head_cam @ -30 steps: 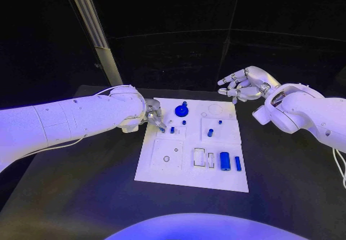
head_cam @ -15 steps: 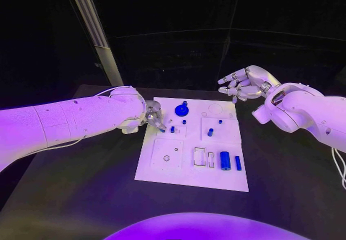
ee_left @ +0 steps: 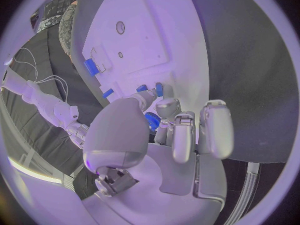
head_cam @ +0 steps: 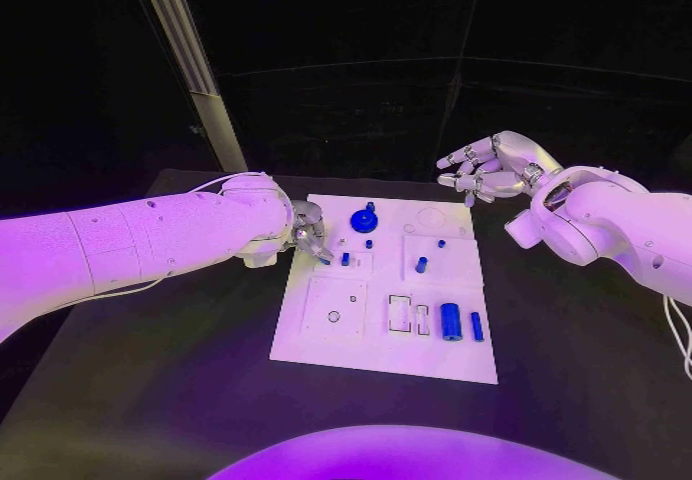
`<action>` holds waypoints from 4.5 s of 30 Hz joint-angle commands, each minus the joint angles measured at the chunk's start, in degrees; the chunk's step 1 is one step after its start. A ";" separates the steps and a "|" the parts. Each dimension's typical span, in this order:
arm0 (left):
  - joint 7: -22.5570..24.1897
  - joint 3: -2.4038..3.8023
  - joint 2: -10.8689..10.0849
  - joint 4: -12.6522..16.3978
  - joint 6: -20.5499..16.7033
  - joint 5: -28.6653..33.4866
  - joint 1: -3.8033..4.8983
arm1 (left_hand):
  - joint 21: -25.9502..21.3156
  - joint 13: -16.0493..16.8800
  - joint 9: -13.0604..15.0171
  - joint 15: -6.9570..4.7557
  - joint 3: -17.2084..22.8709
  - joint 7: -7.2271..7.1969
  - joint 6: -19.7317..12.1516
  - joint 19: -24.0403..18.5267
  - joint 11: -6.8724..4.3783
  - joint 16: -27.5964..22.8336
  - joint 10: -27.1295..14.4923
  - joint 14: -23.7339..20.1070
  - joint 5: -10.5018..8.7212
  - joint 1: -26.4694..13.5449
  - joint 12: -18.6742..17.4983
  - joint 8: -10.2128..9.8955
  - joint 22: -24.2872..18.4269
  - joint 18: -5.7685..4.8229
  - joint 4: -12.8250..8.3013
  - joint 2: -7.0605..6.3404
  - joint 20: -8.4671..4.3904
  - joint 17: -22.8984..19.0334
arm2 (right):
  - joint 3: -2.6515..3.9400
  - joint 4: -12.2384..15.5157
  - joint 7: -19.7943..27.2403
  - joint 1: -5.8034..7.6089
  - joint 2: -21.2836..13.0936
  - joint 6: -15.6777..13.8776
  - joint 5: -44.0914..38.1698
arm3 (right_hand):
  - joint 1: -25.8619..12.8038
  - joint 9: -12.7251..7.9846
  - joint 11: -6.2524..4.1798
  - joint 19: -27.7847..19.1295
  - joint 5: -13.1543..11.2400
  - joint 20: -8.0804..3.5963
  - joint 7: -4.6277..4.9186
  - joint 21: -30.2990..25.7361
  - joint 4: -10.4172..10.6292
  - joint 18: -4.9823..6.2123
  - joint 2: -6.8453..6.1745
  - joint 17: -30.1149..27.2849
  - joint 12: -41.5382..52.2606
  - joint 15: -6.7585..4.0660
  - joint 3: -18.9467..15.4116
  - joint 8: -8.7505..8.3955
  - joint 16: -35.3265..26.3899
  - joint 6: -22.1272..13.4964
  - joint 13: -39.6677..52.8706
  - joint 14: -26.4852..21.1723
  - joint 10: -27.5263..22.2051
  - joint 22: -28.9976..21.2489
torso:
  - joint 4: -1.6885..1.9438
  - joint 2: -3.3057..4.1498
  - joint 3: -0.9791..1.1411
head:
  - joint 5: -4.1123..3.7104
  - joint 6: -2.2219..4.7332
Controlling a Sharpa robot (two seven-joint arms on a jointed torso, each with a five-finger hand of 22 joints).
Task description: Assemble the parts on the task board
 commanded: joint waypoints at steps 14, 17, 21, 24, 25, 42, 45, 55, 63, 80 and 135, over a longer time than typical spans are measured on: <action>-1.25 -0.31 1.43 -0.69 1.89 0.00 -0.30 | 0.41 -0.06 1.02 -0.66 7.90 -1.17 1.67 1.43 -0.88 0.18 1.16 6.15 1.75 -6.17 0.01 1.48 1.32 -0.48 -5.77 -1.68 -0.48 15.09 | 0.04 -0.03 0.40 0.10 0.16 0.60 0.14 | 0.36 0.07 -0.07 0.08 0.21 0.34 -0.18 -0.46 0.40 0.31 0.17 0.01 0.25 -0.03 0.23 0.33 -0.38 -0.40 -0.12 -0.29 -0.44 -0.14 | -0.03 0.03 0.02 | -0.13 -0.03; -1.49 -0.31 1.59 -0.90 2.07 0.07 -0.30 | 0.48 0.04 1.14 -0.74 7.27 -1.29 1.88 1.47 -0.98 0.18 1.24 6.15 1.71 -7.06 0.09 1.61 1.44 -0.51 -5.28 -1.80 -0.56 15.09 | 0.04 -0.03 0.38 0.10 0.16 0.61 0.13 | 0.36 0.07 -0.07 0.08 0.21 0.34 -0.18 -0.46 0.40 0.31 0.17 0.01 0.25 -0.03 0.23 0.33 -0.38 -0.40 -0.12 -0.29 -0.44 -0.14 | -0.05 0.01 0.04 | -0.13 -0.10; -1.83 -0.32 1.86 -1.27 2.27 0.13 -0.30 | 0.71 0.30 1.31 -0.87 6.19 -1.45 2.24 1.59 -1.10 0.18 1.40 6.15 1.70 -8.62 0.29 1.78 1.76 -0.58 -4.28 -1.69 -0.68 15.09 | 0.04 -0.02 0.35 0.11 0.16 0.62 0.12 | 0.36 0.07 -0.07 0.08 0.21 0.34 -0.18 -0.46 0.40 0.31 0.17 0.01 0.25 -0.03 0.23 0.33 -0.38 -0.40 -0.12 -0.29 -0.44 -0.14 | -0.07 0.00 0.02 | -0.19 -0.06; -2.07 -0.32 2.14 -1.67 2.32 0.15 -0.30 | 0.86 0.52 1.37 -0.91 5.70 -1.51 2.41 1.66 -1.15 0.18 1.52 6.15 1.71 -9.44 0.45 1.83 1.96 -0.62 -3.71 -1.50 -0.73 15.09 | 0.04 -0.01 0.33 0.11 0.17 0.63 0.12 | 0.36 0.07 -0.07 0.08 0.21 0.34 -0.18 -0.46 0.40 0.31 0.17 0.01 0.25 -0.03 0.23 0.33 -0.38 -0.40 -0.12 -0.29 -0.44 -0.14 | -0.04 0.02 0.01 | -0.23 -0.08; -2.10 -0.32 2.18 -1.73 2.34 0.15 -0.29 | 0.89 0.56 1.39 -0.92 5.60 -1.53 2.46 1.67 -1.16 0.18 1.54 6.15 1.71 -9.61 0.49 1.84 2.00 -0.63 -3.59 -1.46 -0.74 15.09 | 0.04 -0.01 0.33 0.11 0.18 0.63 0.12 | 0.35 0.07 -0.06 0.08 0.21 0.35 -0.18 -0.47 0.41 0.31 0.17 -0.01 0.25 -0.02 0.22 0.33 -0.42 -0.40 -0.13 -0.30 -0.45 -0.15 | -0.04 0.02 0.00 | -0.23 -0.08; -3.05 -0.32 2.91 -3.18 2.34 0.72 -0.29 | 1.05 0.26 1.61 -0.95 1.26 -1.48 3.07 1.80 -1.12 0.18 1.37 6.15 1.58 -15.61 0.32 1.75 2.43 -0.71 0.76 -1.78 -0.82 15.09 | 0.04 0.10 0.29 0.11 0.18 0.62 0.05 | 0.29 0.07 -0.03 0.07 0.21 0.36 -0.15 -0.53 0.49 0.30 0.16 -0.29 0.25 0.00 0.20 0.33 -0.74 -0.44 -0.17 -0.41 -0.54 -0.18 | -0.03 -0.02 0.00 | -0.28 -0.06; -3.12 -0.32 2.95 -3.31 2.20 0.76 -0.29 | 1.02 0.17 1.63 -0.94 0.16 -1.44 3.12 1.80 -1.10 0.18 1.28 6.15 1.57 -16.31 0.25 1.68 2.47 -0.71 1.46 -1.79 -0.80 15.09 | 0.04 0.19 0.28 0.11 0.18 0.66 -0.02 | 0.27 0.06 -0.02 0.06 0.21 0.37 -0.14 -0.56 0.51 0.30 0.15 -0.39 0.25 0.01 0.19 0.32 -0.86 -0.48 -0.19 -0.46 -0.59 -0.20 | -0.05 -0.01 0.01 | -0.31 0.02; -2.41 -0.30 1.84 -2.74 -1.17 3.13 -0.27 | -0.25 -4.43 1.58 -0.73 -9.77 -0.78 1.21 1.41 -0.57 0.18 -1.80 6.15 1.30 -17.74 -3.12 0.59 1.53 -0.44 4.42 -3.59 -0.71 15.09 | 0.04 0.23 0.17 0.11 0.17 0.77 -0.85 | 0.28 0.04 0.07 -0.09 0.25 0.44 -0.07 -0.83 0.66 0.28 0.16 -0.96 0.13 0.11 0.22 0.29 -1.63 -0.68 -0.40 -0.83 -1.02 -0.34 | 0.07 -0.01 -0.05 | -0.45 0.20; 2.08 -0.29 0.01 -1.35 -7.37 8.37 0.02 | -2.01 -15.81 -0.71 0.99 -16.57 1.75 -4.20 0.88 1.68 0.18 -9.92 6.15 1.51 -14.63 -11.79 -3.34 0.16 -0.17 6.87 -2.07 0.68 15.09 | 0.03 0.09 0.04 0.11 0.25 1.18 -1.40 | 0.34 0.04 0.17 -0.32 0.26 0.53 0.02 -1.16 0.77 0.26 0.10 -1.63 0.03 0.22 0.25 0.27 -2.54 -0.86 -0.63 -1.30 -1.44 -0.51 | 0.00 -0.03 -0.05 | -0.46 0.45; 25.44 -0.30 0.51 -1.86 -21.64 13.31 0.38 | -42.82 -28.16 -11.10 6.05 -21.38 6.94 -11.64 -17.09 7.29 -32.17 -26.53 -13.35 1.88 5.67 -26.50 -12.26 -33.89 6.55 1.22 1.79 5.54 -26.60 | 0.02 -0.27 -0.20 0.09 0.47 1.48 -1.51 | 0.37 0.03 0.20 -0.38 0.27 0.56 0.05 -1.26 0.80 0.26 0.11 -1.80 0.01 0.25 0.27 0.27 -2.78 -0.92 -0.69 -1.43 -1.55 -0.56 | -0.12 0.10 -0.01 | -0.75 1.12; 26.78 -0.22 13.01 -14.31 -12.97 -17.99 -3.32 | -21.12 -48.07 -27.19 4.16 -9.83 4.79 5.89 -0.65 5.98 -12.79 -14.76 1.63 -0.81 11.03 -48.52 -26.80 -16.53 3.13 -7.84 0.29 3.42 -11.14 | 0.02 -0.54 -0.36 0.08 1.72 1.95 -2.95 | 0.64 0.05 0.21 -0.43 0.34 0.61 0.07 -1.42 0.76 0.28 0.24 -1.46 0.07 0.27 0.45 0.32 -2.57 -0.95 -0.81 -1.43 -1.64 -0.64 | -0.09 0.06 0.05 | -1.90 1.03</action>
